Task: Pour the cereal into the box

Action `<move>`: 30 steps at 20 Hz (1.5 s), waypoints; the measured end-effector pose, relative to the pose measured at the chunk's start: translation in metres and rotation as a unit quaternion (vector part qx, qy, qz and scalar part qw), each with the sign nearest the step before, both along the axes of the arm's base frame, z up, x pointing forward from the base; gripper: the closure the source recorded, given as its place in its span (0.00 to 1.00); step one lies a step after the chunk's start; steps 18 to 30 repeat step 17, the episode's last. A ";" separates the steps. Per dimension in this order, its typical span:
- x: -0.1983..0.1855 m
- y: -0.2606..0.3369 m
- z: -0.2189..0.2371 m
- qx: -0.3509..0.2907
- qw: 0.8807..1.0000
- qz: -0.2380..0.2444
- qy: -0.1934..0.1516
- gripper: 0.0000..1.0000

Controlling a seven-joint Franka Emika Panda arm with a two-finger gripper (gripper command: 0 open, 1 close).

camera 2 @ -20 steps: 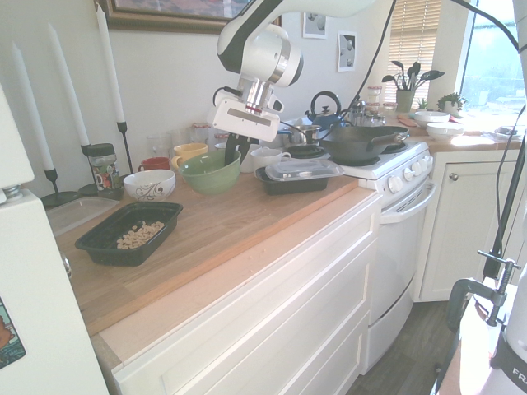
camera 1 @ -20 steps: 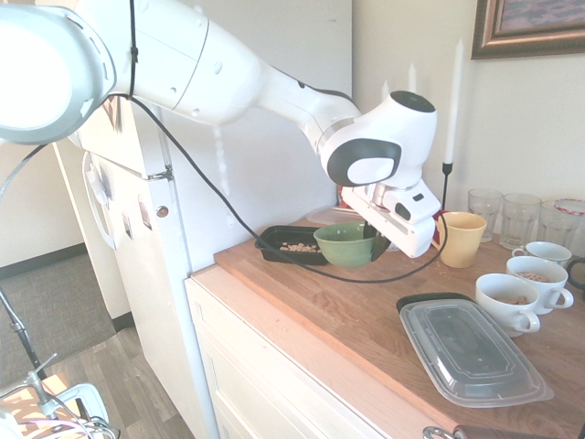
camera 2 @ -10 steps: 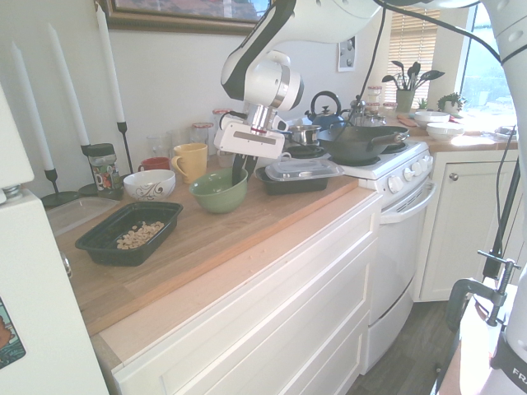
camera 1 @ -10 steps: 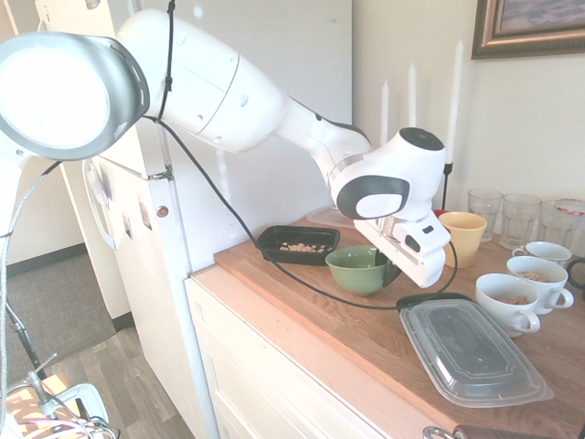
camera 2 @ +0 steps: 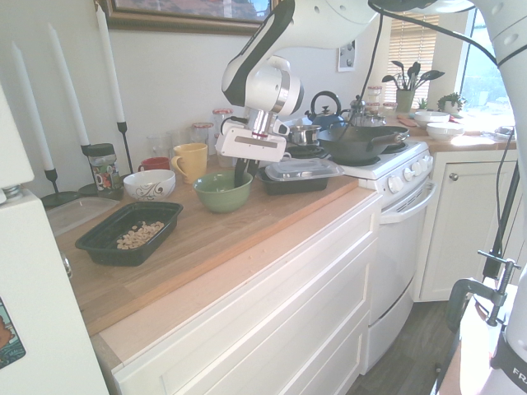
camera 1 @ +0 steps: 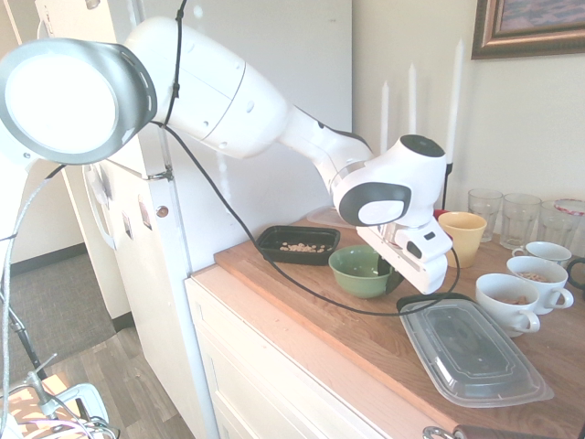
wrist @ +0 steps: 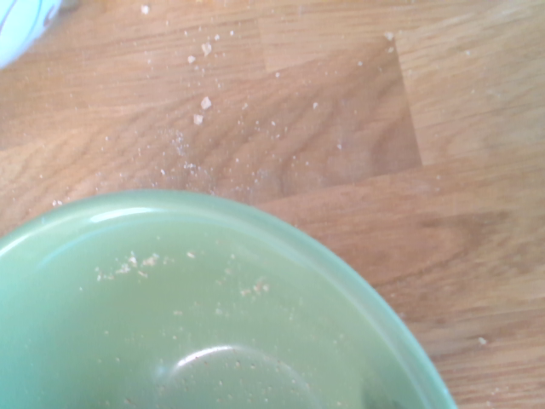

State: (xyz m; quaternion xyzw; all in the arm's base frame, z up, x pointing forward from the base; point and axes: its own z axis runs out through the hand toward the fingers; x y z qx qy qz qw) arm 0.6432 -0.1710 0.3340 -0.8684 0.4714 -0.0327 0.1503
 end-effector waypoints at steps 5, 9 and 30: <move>0.004 0.021 0.005 -0.078 0.996 0.032 0.026 0.00; 0.006 0.043 0.022 -0.132 0.990 0.043 0.032 0.00; -0.017 0.059 0.081 -0.147 0.988 0.038 0.016 0.00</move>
